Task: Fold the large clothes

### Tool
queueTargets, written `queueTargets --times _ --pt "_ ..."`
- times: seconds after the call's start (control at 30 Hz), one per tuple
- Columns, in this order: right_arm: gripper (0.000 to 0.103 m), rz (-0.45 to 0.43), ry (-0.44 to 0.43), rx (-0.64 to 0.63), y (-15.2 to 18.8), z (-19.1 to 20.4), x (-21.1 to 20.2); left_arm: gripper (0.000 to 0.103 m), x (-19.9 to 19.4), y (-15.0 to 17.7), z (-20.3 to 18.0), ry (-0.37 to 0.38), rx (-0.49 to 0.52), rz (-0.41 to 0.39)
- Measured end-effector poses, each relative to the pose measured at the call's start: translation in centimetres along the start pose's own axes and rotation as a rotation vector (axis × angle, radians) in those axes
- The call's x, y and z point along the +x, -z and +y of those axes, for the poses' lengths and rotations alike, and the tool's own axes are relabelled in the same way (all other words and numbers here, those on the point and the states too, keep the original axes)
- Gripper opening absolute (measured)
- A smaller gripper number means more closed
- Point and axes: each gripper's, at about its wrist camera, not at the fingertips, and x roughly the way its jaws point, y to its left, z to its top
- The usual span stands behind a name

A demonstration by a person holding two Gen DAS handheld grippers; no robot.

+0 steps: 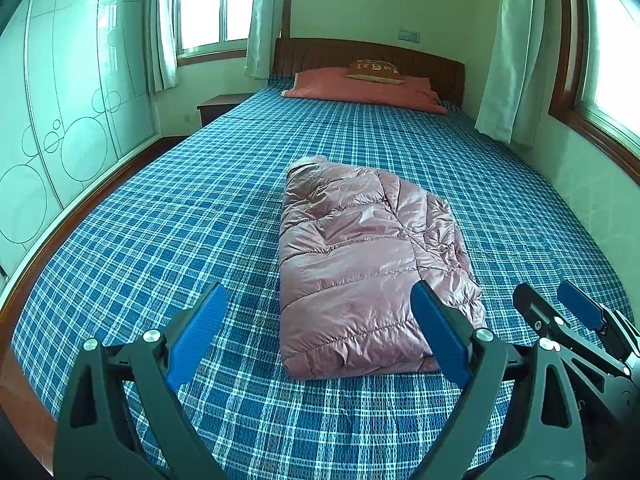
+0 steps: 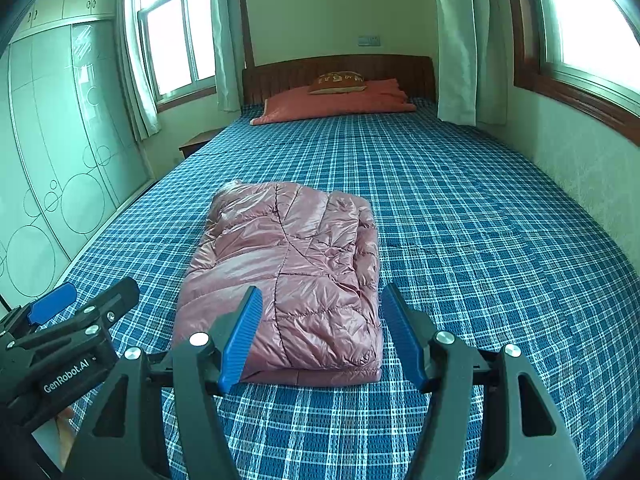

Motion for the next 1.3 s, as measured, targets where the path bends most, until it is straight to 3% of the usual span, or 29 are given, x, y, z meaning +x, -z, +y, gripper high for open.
queueTargets --times 1.07,1.3 --pt "0.062 0.005 0.006 -0.018 0.02 0.3 0.73 0.094 0.69 -0.02 0.28 -0.007 0.016 -0.004" --pt "0.062 0.008 0.005 -0.023 0.11 0.44 0.96 0.1 0.56 0.03 0.07 -0.003 0.038 -0.014"
